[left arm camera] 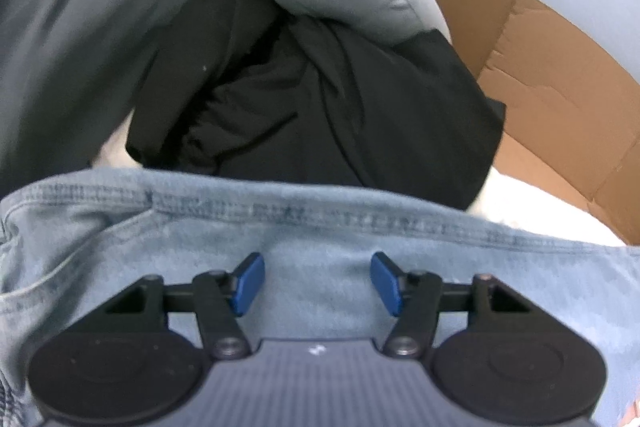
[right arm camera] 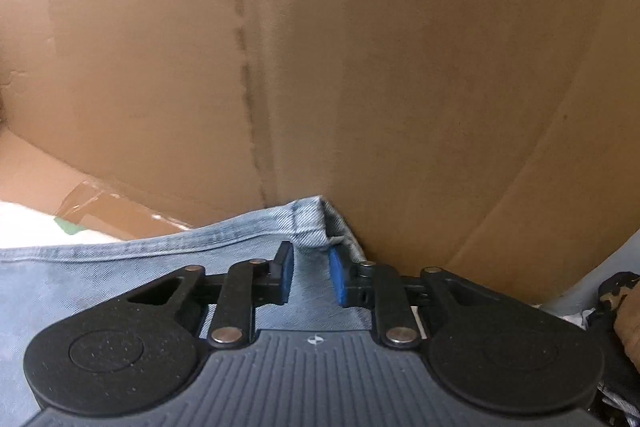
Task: Fold clothes
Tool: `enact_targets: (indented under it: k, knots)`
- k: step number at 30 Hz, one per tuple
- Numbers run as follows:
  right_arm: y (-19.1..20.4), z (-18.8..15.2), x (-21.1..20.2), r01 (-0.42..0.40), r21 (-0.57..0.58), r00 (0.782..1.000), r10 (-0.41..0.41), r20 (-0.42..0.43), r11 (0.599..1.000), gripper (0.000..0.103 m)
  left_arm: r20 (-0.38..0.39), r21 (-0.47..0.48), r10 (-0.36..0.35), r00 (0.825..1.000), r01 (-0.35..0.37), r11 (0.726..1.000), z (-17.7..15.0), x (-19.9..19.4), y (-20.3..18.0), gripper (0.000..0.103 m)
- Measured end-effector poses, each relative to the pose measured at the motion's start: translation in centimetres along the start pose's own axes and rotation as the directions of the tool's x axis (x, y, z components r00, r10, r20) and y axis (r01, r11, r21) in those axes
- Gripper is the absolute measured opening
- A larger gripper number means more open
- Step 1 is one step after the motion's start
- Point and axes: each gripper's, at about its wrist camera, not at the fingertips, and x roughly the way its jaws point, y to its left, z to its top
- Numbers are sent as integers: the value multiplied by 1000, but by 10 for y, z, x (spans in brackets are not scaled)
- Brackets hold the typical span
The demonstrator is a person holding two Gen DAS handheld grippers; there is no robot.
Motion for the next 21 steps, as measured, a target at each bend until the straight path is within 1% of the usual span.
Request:
enact_targets:
  k: [3, 8, 10, 14, 17, 18, 21]
  knots:
    - [-10, 4, 7, -16, 64, 1000, 17, -20, 998, 22, 13, -6, 3, 1000, -3, 1000, 6, 7, -1, 62]
    - [-13, 6, 15, -19, 83, 998, 23, -56, 996, 22, 4, -26, 7, 1000, -7, 1000, 17, 19, 1, 64]
    - [-11, 6, 9, -22, 76, 998, 26, -50, 997, 23, -15, -45, 5, 1000, -6, 999, 22, 25, 2, 66]
    - [-6, 5, -5, -38, 54, 999, 40, -34, 998, 24, -44, -51, 2, 999, -4, 999, 30, 29, 2, 67]
    - [0, 0, -23, -72, 31, 997, 73, -17, 997, 24, -44, -43, 6, 999, -8, 999, 29, 20, -1, 66]
    - [2, -3, -28, -87, 28, 996, 87, -15, 996, 24, -40, -37, 8, 999, -10, 999, 28, 16, -2, 64]
    - [10, -14, -40, -126, 1, 992, 126, -24, 992, 24, -31, -28, 7, 999, -7, 1000, 22, 4, -4, 63]
